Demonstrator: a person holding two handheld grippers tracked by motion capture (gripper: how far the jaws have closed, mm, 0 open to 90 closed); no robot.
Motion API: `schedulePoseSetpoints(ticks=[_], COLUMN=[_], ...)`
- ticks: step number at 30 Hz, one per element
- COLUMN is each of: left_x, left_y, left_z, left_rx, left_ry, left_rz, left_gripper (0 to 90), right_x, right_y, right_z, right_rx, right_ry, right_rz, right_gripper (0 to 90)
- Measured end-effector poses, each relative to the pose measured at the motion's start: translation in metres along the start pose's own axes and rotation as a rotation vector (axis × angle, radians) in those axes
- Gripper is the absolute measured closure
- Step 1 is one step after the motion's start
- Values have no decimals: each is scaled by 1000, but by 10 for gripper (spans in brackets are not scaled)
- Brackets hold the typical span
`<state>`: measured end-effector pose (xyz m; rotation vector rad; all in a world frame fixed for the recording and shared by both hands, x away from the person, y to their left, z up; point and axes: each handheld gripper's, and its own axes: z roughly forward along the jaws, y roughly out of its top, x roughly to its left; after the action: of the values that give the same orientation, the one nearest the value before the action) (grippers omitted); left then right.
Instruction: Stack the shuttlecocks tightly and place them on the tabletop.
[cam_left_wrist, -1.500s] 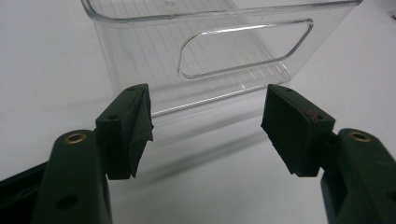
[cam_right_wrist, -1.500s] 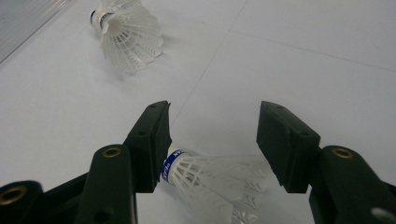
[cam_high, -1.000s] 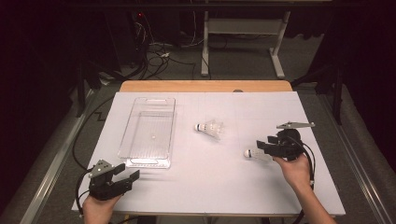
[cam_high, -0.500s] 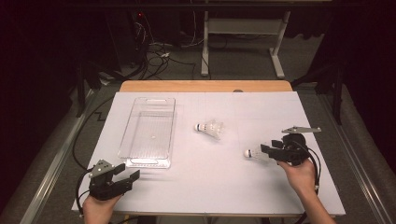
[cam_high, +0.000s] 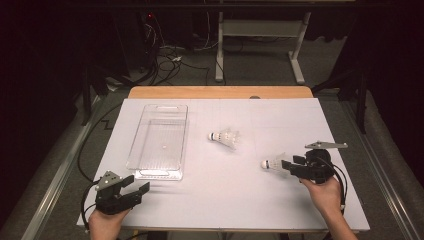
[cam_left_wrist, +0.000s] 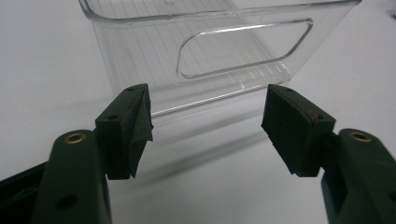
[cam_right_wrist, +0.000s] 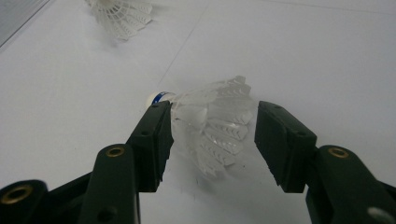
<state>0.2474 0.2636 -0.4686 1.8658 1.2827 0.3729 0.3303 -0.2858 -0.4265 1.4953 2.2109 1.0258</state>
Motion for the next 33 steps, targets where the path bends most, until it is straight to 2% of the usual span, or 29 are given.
schedulePoseSetpoints(ticks=[19,33], left_x=[0,0], left_y=[0,0], left_z=[0,0], left_rx=[0,0], left_ry=[-1,1], left_rz=[-1,0], left_gripper=[334,334], right_x=[0,4], right_y=[-14,-13], right_z=[4,11], right_rx=[33,52], right_ry=[42,61], right_rz=[18,-3], right_gripper=[548,650])
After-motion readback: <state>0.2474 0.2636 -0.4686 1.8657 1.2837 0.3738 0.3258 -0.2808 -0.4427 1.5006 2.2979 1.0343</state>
